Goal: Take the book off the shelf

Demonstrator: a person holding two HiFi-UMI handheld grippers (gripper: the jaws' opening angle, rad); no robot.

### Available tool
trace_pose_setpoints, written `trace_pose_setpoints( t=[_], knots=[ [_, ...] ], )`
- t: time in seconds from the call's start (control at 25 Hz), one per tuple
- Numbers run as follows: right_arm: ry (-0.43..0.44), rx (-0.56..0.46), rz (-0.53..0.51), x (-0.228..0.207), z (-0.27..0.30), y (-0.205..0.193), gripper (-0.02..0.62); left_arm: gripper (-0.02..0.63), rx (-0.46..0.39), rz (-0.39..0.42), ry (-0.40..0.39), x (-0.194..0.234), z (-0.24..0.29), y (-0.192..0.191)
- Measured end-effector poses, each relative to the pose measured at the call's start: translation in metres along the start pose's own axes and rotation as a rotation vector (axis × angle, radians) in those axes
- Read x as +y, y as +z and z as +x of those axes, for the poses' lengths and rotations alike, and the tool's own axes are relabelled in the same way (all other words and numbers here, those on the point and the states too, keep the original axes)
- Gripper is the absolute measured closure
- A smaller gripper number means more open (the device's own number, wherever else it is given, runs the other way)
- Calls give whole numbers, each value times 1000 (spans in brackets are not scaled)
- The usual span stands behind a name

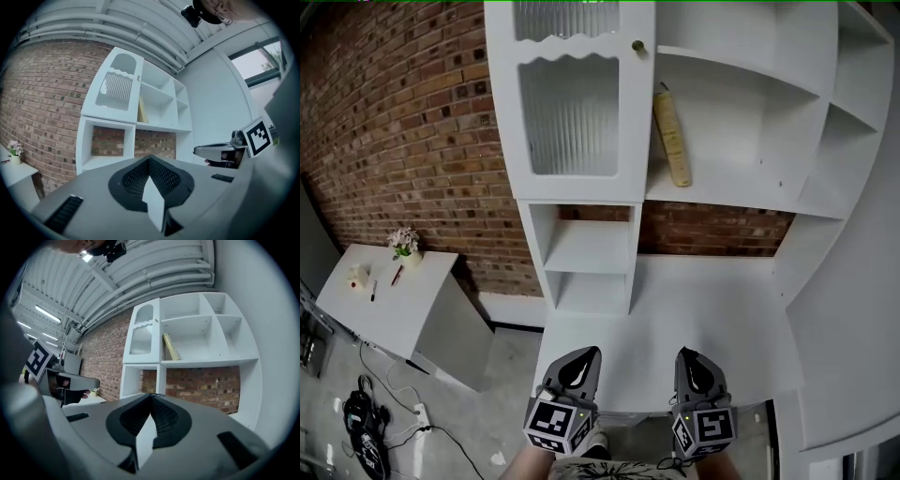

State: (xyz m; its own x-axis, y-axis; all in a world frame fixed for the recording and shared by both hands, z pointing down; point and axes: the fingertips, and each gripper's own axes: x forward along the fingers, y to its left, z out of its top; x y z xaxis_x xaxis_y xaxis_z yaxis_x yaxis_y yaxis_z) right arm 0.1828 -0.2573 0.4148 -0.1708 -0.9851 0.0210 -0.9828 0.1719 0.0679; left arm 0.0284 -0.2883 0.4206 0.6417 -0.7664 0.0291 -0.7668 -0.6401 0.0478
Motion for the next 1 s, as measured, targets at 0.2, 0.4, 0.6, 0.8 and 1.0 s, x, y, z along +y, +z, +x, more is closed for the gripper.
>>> trace_pose_setpoints(
  t=[0.2, 0.4, 0.6, 0.8, 1.0],
  knots=[
    [-74, -21, -22, -7, 58, 29, 588, 598, -15, 7, -73, 43, 43, 23],
    [-93, -48, -38, -15, 92, 52, 588, 598, -50, -16, -77, 70, 73, 39],
    [-86, -40, -83, -29, 123, 71, 588, 598, -67, 16, -60, 74, 92, 54],
    [-88, -79, -128, -50, 159, 111, 520, 598, -94, 69, -23, 77, 104, 68],
    [-123, -129, -166, -80, 206, 160, 357, 598, -115, 105, 4, 86, 117, 76]
  ],
)
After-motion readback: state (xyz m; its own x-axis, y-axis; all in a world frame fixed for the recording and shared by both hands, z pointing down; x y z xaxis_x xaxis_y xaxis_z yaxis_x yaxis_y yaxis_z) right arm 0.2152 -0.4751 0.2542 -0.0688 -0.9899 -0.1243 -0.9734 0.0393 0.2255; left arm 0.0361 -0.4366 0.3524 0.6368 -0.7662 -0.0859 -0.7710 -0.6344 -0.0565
